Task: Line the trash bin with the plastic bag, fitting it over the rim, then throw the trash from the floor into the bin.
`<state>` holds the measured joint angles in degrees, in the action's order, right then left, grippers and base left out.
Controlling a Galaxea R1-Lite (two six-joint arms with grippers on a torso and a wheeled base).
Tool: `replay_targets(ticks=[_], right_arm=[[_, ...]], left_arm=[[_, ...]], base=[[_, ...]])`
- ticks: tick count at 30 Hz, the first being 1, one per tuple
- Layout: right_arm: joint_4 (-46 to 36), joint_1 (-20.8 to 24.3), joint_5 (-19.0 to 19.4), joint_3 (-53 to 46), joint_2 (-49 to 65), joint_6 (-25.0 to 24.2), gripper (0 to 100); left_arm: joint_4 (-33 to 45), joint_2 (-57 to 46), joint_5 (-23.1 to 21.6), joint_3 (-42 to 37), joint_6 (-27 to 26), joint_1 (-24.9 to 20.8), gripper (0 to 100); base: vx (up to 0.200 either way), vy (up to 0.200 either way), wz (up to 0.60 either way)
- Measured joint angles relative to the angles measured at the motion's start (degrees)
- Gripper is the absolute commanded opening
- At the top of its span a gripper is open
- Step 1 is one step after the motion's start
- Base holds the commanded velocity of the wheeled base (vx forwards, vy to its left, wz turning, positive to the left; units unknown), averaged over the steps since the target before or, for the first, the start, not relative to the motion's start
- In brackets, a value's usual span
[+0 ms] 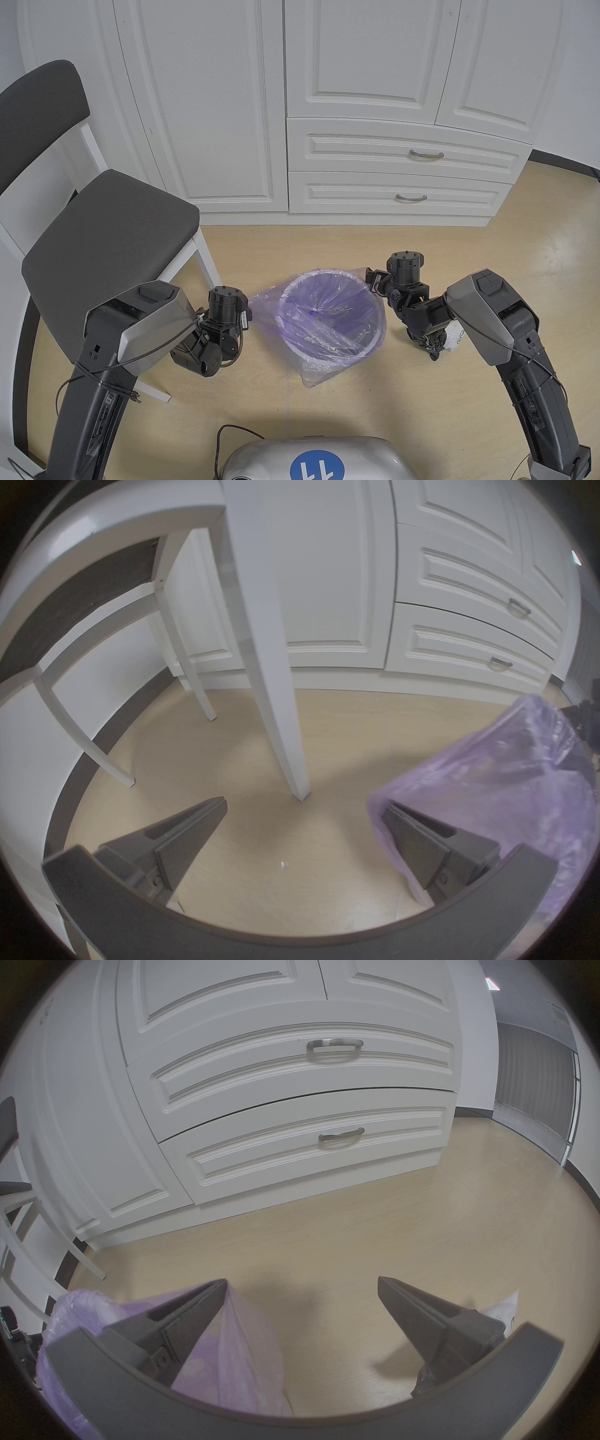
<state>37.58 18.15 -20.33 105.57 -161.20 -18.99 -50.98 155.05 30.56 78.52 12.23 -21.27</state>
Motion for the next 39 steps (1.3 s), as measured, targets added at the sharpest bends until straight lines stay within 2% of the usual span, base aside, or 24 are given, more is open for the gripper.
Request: replay_targets(ticks=[5, 10, 23, 31, 39], right_arm=[[-0.4, 0.2, 0.0, -3.3, 2.7, 0.0, 100], [0.3, 2.8, -0.2, -8.9, 7.1, -1.1, 100], [0.9, 10.5, -0.7, -21.2, 15.9, -0.1, 100], [1.0, 16.9, -2.8, -22.9, 13.4, 0.4, 100], [2.2, 20.8, -2.6, -28.0, 13.7, 0.6, 100]], left_arm=[[1.0, -4.9, -3.0, -6.4, -0.1, -1.5, 100], [1.3, -9.3, -4.9, -11.2, -1.4, -2.8, 100], [1.1, -15.2, -5.1, -14.8, -2.8, -2.9, 100], [0.5, -18.2, -4.8, -16.9, -2.8, -5.2, 100], [0.3, -19.2, -4.5, -17.3, -2.8, -6.6, 100]], base=[[0.0, 0.0, 0.0], [0.0, 0.0, 0.0], [0.0, 0.0, 0.0], [0.0, 0.0, 0.0], [0.0, 0.0, 0.0]])
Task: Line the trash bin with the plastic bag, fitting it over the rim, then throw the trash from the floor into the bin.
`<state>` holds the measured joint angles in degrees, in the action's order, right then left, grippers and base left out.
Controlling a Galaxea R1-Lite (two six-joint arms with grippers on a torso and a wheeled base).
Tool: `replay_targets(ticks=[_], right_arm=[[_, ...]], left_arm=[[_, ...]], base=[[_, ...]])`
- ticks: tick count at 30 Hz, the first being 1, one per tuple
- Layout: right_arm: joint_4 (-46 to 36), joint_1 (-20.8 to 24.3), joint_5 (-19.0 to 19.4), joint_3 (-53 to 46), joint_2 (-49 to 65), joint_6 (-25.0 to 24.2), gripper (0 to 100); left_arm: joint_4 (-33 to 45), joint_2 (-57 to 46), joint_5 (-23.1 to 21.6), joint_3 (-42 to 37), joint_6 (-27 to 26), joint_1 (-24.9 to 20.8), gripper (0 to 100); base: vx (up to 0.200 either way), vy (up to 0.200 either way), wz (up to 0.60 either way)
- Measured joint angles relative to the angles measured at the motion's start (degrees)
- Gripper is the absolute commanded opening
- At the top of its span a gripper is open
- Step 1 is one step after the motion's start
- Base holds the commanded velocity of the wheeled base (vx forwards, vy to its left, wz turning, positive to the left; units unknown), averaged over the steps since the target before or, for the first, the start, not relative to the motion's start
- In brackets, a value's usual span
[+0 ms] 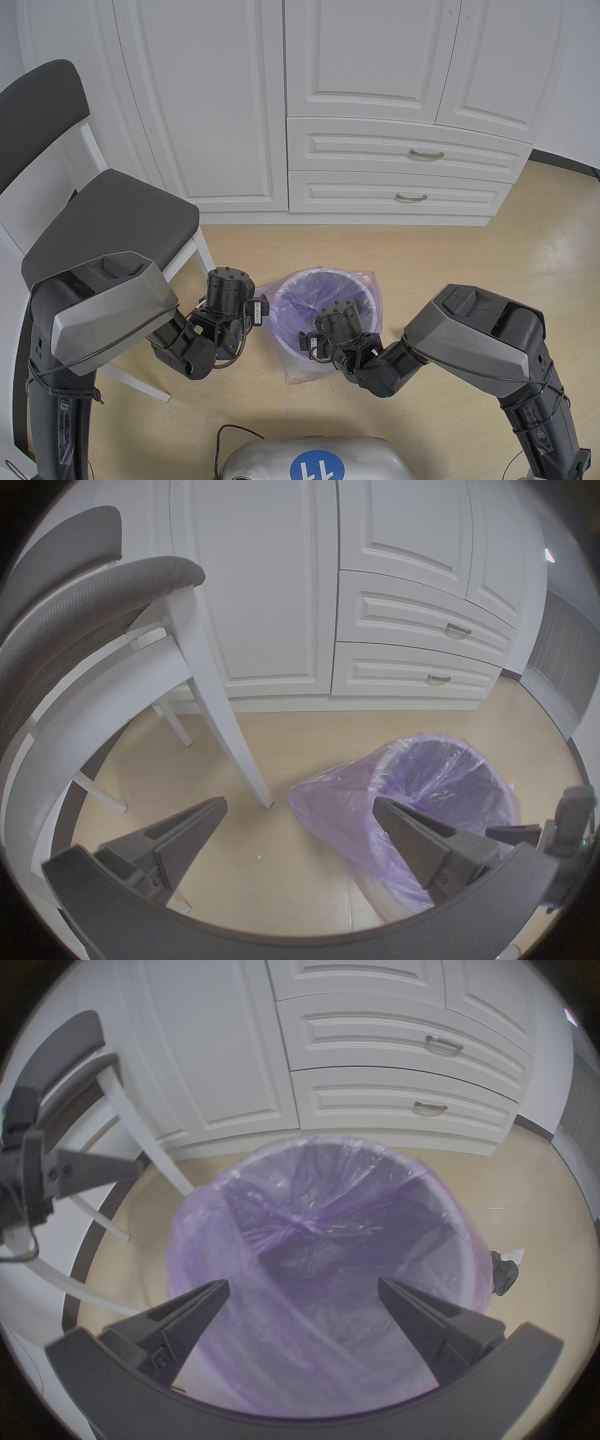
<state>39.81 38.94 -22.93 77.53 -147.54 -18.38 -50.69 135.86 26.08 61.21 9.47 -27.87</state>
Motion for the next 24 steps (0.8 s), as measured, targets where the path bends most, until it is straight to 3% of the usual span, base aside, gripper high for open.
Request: replay_targets(ticks=[13, 20, 24], right_arm=[[8.7, 4.7, 3.1, -11.5, 5.1, 4.4, 100], [8.2, -4.8, 8.5, -16.7, 12.5, 12.7, 100], [7.5, -11.1, 11.8, -19.0, 16.2, 17.6, 100]], left_arm=[[-2.2, 0.9, 0.0, 0.8, 1.4, -3.4, 100], [-1.3, 3.5, 0.1, 4.9, 4.8, -4.8, 100], [5.4, 4.5, 0.1, 9.5, 7.5, -4.9, 100]], base=[[0.0, 0.0, 0.0], [0.0, 0.0, 0.0], [0.0, 0.0, 0.0]])
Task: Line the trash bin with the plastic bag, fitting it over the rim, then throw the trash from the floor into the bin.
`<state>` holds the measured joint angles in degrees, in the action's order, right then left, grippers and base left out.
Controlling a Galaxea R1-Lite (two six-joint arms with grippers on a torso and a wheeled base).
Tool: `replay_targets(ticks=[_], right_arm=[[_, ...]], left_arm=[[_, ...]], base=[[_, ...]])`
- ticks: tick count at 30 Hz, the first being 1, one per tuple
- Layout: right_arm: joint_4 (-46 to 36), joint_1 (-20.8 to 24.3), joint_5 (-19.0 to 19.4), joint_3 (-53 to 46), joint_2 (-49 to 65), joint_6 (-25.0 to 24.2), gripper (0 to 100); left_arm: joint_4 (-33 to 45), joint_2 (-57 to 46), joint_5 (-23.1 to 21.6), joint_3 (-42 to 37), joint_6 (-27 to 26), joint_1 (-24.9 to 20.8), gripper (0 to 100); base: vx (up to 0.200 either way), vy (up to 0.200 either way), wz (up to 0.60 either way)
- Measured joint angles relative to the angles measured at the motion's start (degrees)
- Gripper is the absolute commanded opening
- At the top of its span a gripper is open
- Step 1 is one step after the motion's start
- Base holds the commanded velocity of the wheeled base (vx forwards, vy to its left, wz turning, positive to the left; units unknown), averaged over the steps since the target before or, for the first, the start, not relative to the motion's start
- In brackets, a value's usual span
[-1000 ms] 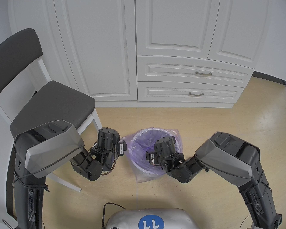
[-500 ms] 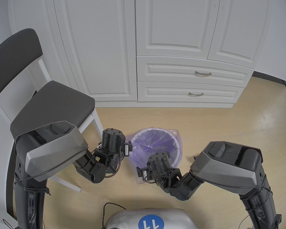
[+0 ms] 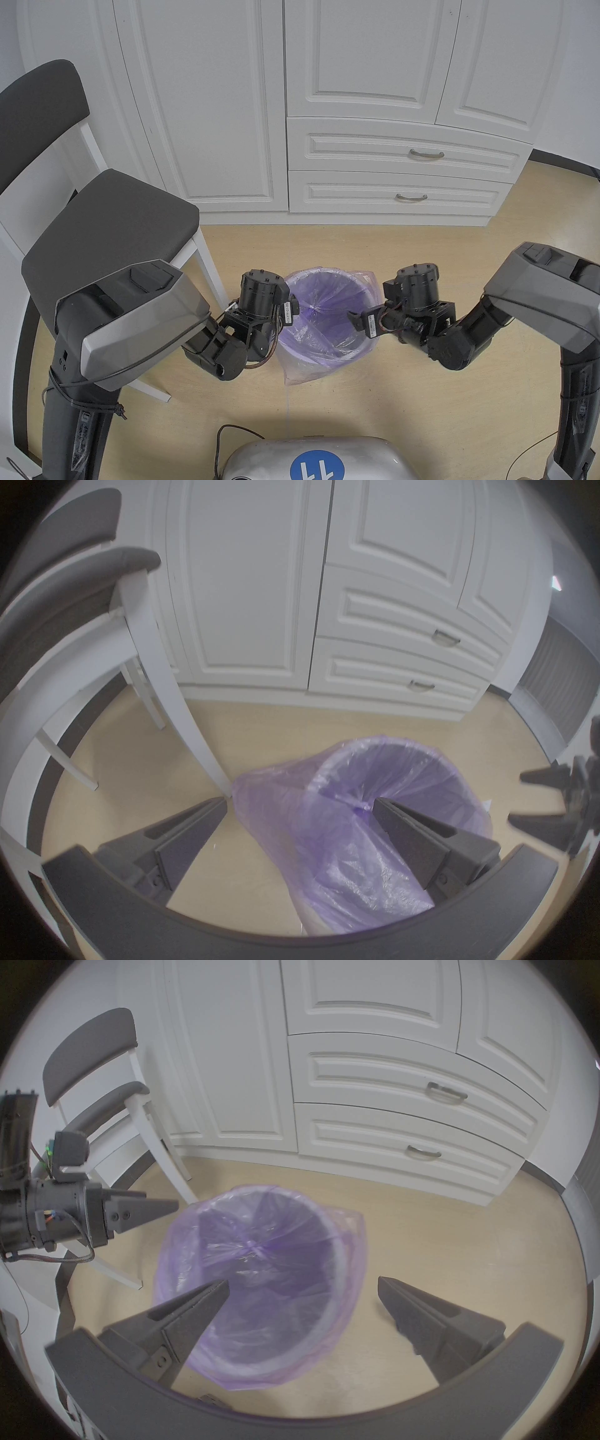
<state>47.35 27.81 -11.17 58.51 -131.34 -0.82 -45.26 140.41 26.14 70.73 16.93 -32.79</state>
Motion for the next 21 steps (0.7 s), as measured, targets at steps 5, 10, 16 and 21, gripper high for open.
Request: replay_targets(ticks=[5, 10, 16, 21], right_arm=[[-0.6, -3.8, 1.2, 0.2, 0.8, 1.8, 100], [-2.7, -6.2, 1.7, 1.8, 0.1, 2.6, 100], [-5.5, -8.8, 2.1, 4.4, -1.4, 3.4, 100], [-9.2, -10.8, 2.3, 6.8, -3.0, 3.9, 100]], left_arm=[[15.1, 0.8, 0.0, 8.5, 3.8, 0.0, 100], [30.0, 2.2, 0.0, 20.3, 7.5, -0.2, 100], [46.0, 6.0, 0.0, 35.6, 10.4, -0.9, 100], [55.6, 10.5, 0.0, 42.3, 11.8, -1.6, 100]], base=[[0.0, 0.0, 0.0], [0.0, 0.0, 0.0], [0.0, 0.0, 0.0], [0.0, 0.0, 0.0]])
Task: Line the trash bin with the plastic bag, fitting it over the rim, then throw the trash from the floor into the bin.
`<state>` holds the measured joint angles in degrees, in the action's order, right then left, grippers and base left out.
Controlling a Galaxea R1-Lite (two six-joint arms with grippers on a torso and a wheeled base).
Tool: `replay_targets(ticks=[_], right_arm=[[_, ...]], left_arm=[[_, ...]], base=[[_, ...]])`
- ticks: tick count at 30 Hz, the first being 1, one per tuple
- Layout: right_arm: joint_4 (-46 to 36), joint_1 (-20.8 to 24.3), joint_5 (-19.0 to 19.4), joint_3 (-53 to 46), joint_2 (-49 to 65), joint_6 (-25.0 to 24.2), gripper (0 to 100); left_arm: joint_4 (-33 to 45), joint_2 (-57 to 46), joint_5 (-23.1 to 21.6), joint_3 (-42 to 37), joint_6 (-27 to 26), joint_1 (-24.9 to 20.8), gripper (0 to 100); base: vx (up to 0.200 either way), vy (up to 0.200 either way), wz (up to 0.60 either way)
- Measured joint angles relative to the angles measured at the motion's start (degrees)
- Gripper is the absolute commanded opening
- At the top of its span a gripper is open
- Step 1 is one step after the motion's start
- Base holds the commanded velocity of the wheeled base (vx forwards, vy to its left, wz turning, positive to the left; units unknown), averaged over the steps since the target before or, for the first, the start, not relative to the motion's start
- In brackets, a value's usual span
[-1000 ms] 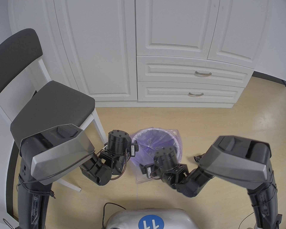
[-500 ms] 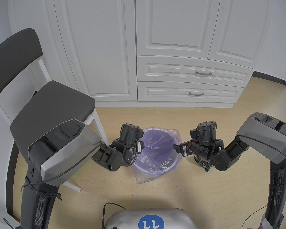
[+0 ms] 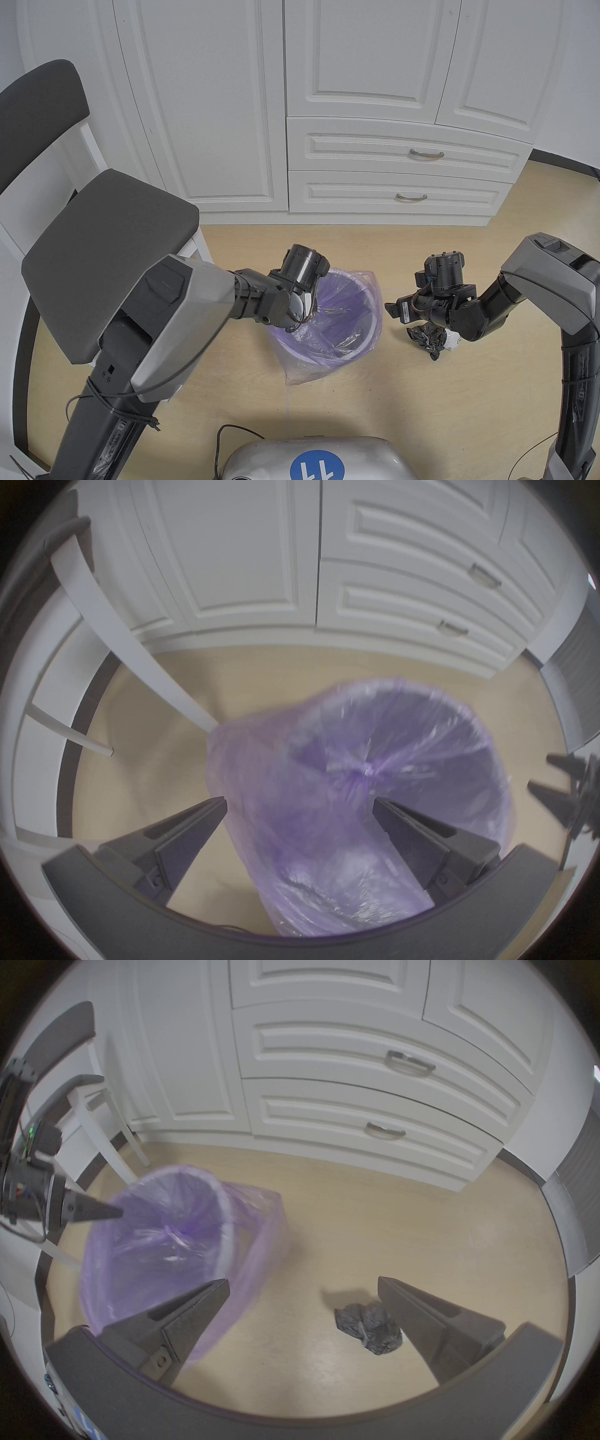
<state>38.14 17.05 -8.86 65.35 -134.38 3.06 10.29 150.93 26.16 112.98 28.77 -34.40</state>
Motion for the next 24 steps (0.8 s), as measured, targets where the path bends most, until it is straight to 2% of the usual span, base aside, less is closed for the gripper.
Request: replay_targets(ticks=[9, 16, 24], right_arm=[[-1.2, -1.4, 0.4, 1.7, -1.8, 0.2, 100], [-1.3, -1.5, 0.4, 1.8, -2.1, 0.2, 100], [-1.2, -1.5, 0.4, 1.6, -2.2, 0.2, 100]], left_arm=[[5.0, 4.1, 0.2, 1.5, 1.7, -0.5, 100], [11.6, 3.1, 4.8, 1.6, 6.0, -0.5, 100], [11.8, -1.4, 5.1, -4.5, 8.5, -1.1, 100]], base=[[0.0, 0.0, 0.0], [0.0, 0.0, 0.0], [0.0, 0.0, 0.0]])
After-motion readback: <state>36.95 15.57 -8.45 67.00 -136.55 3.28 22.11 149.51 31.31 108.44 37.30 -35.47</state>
